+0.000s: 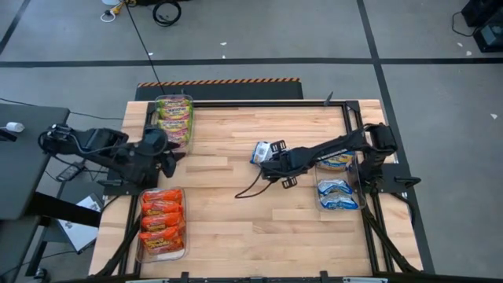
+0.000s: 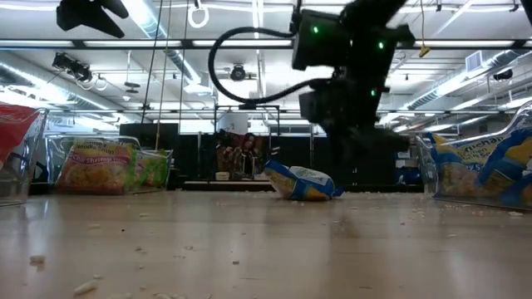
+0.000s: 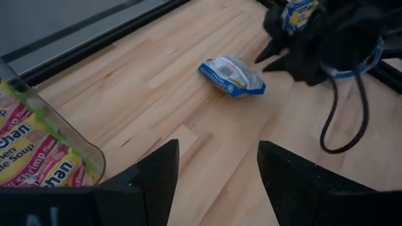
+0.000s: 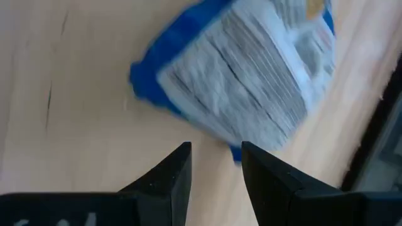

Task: Sort Maruchan noodles
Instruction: Put the blue noodle pack into the right transparent bin

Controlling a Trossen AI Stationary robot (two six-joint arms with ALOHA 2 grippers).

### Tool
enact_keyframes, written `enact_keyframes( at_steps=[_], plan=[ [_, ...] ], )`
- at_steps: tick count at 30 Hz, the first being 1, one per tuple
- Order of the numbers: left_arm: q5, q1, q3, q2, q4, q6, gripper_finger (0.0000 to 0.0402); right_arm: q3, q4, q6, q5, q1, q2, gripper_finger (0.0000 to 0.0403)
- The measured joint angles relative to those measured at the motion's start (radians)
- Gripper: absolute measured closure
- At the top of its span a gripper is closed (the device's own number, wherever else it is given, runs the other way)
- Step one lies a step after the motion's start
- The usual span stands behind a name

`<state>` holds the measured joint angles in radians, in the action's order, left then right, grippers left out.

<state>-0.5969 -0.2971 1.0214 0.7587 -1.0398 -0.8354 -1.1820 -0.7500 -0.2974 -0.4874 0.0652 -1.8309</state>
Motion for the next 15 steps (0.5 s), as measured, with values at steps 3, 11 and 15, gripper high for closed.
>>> enact_keyframes(
  at_steps=[3, 11, 15],
  plan=[
    [-0.031, -0.005, 0.000, 0.000, -0.001, -0.013, 0.0182, 0.071, 0.112, -0.017, 0.000, -0.009, 0.000, 0.0256],
    [-0.092, -0.001, 0.000, 0.000, 0.000, -0.025, 0.0182, 0.177, 0.250, -0.020, -0.023, 0.010, 0.001, 0.0198],
    [-0.109, -0.001, 0.000, 0.000, 0.000, -0.045, 0.0182, 0.185, 0.279, 0.021, -0.105, 0.033, 0.000, 0.0155]
  ],
)
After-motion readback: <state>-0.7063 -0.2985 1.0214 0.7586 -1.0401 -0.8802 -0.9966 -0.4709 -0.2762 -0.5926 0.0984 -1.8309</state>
